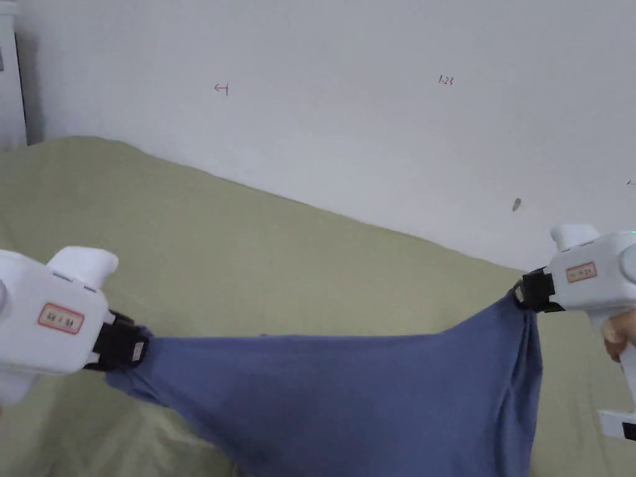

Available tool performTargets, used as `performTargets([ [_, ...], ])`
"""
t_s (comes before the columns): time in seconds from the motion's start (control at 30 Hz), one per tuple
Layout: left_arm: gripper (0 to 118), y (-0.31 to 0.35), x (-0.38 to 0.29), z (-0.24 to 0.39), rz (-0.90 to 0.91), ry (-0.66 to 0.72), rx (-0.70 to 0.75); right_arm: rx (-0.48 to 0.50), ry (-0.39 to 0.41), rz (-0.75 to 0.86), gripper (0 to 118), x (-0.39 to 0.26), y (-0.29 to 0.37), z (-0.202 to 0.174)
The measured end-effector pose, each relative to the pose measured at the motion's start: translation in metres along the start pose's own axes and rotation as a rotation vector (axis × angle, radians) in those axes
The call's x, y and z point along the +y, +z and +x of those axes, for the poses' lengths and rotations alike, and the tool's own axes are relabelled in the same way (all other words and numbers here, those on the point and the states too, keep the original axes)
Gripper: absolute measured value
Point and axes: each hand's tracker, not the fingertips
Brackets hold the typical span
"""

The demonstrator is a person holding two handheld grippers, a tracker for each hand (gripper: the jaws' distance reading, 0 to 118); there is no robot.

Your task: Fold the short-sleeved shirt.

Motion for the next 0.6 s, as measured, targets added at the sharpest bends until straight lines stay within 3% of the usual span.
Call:
performTargets([
  [0.27, 3, 0.037, 0.099, 0.014, 0.129, -0.064, 0.045, -0.081, -0.062, 0.196, 3, 0.045, 0.08, 0.017],
  [0.5, 3, 0.033, 0.179, 0.02, 0.177, -0.095, 0.136, -0.13, -0.079, 0.273, 3, 0.09, 0.1, 0.031],
  [0.6, 3, 0.024, 0.216, 0.022, 0.167, -0.105, 0.158, -0.135, -0.154, 0.31, 3, 0.112, 0.097, 0.043],
])
